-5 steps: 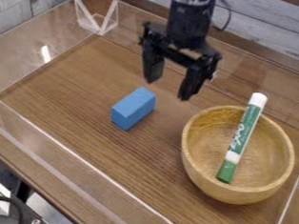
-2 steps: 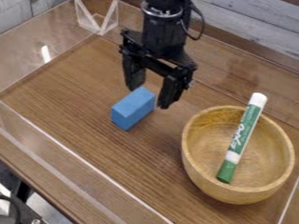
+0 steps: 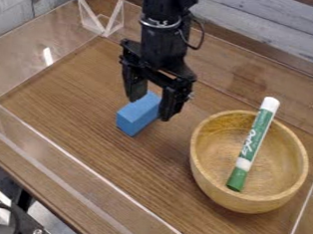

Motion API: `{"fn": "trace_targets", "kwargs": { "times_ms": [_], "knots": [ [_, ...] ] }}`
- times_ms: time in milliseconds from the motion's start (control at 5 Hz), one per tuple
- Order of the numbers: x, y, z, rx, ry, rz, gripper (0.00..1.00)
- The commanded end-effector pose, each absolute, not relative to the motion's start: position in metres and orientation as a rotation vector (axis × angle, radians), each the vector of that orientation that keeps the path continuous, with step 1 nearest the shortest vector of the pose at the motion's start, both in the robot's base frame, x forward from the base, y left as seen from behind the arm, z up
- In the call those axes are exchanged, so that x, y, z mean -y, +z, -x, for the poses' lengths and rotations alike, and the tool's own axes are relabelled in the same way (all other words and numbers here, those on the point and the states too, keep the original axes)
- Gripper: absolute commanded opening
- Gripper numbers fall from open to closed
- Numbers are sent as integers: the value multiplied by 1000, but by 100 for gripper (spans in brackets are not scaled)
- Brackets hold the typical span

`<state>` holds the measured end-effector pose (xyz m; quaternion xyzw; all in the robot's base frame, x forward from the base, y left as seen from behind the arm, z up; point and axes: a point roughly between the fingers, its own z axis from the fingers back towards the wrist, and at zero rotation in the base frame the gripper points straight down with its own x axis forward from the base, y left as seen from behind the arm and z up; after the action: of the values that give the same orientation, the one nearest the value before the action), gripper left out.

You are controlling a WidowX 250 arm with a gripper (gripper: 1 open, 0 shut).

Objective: Put the blue block in the brown bowl

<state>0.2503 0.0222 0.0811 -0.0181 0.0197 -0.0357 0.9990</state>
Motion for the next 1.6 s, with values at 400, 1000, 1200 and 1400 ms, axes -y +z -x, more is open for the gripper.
{"fn": "trace_targets", "kwargs": {
  "times_ms": [400,1000,1200,1400],
  "knots": [
    [-30,89,-256,56,-117,64,100],
    [-33,82,-257,81,-143,96,100],
    [-34,81,-257,85,-146,102,100],
    [-34,80,-257,89,-144,106,100]
  ]
}}
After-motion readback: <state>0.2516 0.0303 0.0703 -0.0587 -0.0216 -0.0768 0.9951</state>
